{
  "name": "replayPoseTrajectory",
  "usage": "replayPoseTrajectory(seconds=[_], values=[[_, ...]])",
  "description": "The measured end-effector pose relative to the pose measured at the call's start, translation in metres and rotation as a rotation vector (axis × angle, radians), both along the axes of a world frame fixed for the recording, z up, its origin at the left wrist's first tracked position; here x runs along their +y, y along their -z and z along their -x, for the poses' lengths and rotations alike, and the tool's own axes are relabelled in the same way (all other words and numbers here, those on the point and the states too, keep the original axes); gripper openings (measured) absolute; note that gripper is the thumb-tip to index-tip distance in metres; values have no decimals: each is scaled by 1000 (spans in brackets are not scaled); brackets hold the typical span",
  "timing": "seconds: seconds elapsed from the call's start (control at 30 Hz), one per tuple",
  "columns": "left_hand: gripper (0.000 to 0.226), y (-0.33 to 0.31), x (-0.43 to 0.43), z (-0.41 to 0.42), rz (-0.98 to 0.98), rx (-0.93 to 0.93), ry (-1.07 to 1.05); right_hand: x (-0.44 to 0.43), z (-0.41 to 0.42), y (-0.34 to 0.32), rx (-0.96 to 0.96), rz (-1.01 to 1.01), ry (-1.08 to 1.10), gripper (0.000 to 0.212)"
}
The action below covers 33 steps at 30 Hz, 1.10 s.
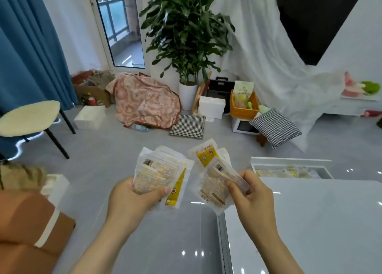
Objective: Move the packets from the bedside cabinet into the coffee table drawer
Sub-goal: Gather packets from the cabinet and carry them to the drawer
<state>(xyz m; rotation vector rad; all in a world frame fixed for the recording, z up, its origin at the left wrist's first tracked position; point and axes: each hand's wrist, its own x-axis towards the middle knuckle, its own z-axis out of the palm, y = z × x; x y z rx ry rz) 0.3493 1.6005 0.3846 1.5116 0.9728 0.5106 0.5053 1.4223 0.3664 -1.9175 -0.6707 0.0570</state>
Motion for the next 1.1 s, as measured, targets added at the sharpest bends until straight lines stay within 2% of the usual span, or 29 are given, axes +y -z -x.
replayPoseTrajectory(seconds=[0.63, 0.87, 1.1], values=[[22, 34, 205, -237, 24, 189, 479, 145, -153, 49, 124, 237, 394, 15], [21, 50, 229, -337, 18, 273, 655, 158, -209, 62, 198, 250, 543, 14], [21, 59, 231, -458, -63, 326, 769, 151, -306, 79, 296, 193, 660, 13]])
